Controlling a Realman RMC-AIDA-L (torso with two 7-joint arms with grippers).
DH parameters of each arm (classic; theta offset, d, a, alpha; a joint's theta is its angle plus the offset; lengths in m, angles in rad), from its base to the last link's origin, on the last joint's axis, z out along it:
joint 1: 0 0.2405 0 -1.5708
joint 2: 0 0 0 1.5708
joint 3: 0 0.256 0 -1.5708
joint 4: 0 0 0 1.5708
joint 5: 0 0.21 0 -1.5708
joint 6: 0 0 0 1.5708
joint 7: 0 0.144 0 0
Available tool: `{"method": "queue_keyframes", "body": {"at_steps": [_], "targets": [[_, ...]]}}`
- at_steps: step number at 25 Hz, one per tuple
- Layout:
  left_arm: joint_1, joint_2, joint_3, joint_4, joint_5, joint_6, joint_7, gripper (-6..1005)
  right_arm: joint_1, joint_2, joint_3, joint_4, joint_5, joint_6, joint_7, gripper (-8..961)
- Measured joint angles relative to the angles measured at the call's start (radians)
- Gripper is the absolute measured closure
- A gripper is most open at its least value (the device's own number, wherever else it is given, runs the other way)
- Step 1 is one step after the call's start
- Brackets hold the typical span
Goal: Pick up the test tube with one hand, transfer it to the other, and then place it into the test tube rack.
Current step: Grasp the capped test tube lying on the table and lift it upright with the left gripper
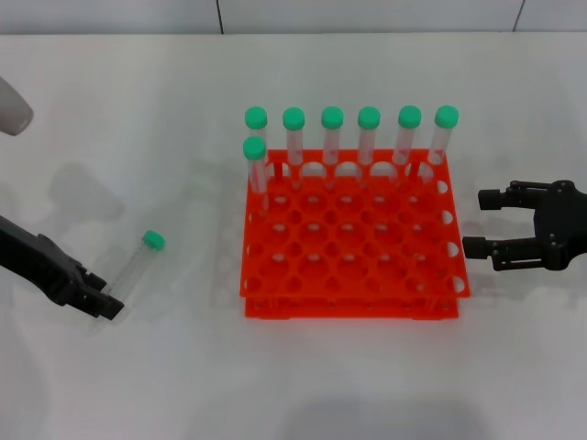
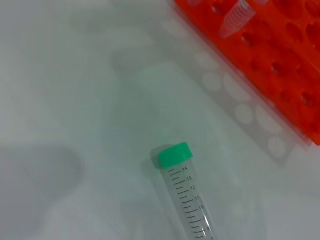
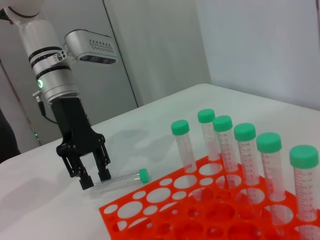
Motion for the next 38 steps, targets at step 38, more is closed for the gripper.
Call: {"method": "queue_keyframes", "body": {"at_steps": [38], "targets": [[0.000,-0.016,0.003,0.000,0.043,-0.028,-0.013,626,-0.002,0.000,-0.001,0.006,0.002,0.006,-0.003,112]]}}
